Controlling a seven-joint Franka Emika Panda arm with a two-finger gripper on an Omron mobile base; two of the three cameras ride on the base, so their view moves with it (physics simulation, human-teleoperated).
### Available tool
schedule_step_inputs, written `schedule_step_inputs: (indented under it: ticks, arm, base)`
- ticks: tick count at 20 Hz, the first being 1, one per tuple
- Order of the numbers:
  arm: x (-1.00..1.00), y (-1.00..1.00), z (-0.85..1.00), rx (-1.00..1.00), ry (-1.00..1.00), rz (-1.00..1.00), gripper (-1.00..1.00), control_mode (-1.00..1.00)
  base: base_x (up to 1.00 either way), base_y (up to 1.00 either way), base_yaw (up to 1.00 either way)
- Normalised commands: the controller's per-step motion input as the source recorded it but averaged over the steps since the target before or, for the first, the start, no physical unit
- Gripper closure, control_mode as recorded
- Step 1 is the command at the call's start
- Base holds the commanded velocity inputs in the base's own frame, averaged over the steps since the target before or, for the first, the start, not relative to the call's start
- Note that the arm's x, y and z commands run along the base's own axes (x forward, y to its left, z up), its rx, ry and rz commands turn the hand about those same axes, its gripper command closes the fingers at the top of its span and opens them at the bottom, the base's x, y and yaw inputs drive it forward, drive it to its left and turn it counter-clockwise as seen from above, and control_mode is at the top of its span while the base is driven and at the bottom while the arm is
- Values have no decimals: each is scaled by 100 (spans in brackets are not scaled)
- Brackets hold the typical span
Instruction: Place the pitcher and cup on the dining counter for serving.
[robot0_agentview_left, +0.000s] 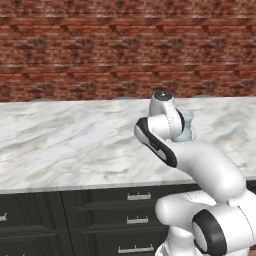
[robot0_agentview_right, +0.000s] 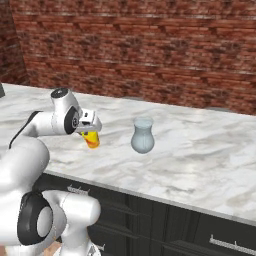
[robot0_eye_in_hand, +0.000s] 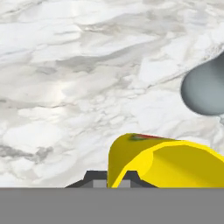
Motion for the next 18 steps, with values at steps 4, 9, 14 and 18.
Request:
schedule_step_inputs:
  ticks: [4, 9, 14, 18]
  arm:
    - [29, 0, -7, 0, 8, -1, 100, -100]
    - [21, 0, -31, 0, 2, 0, 100, -100]
    - [54, -10, -47, 0, 2, 0, 100, -100]
    - [52, -16, -61, 0, 8, 0, 100, -100]
  base:
    - [0, 0, 0]
    - [0, 0, 0]
    - [0, 0, 0]
    - [0, 0, 0]
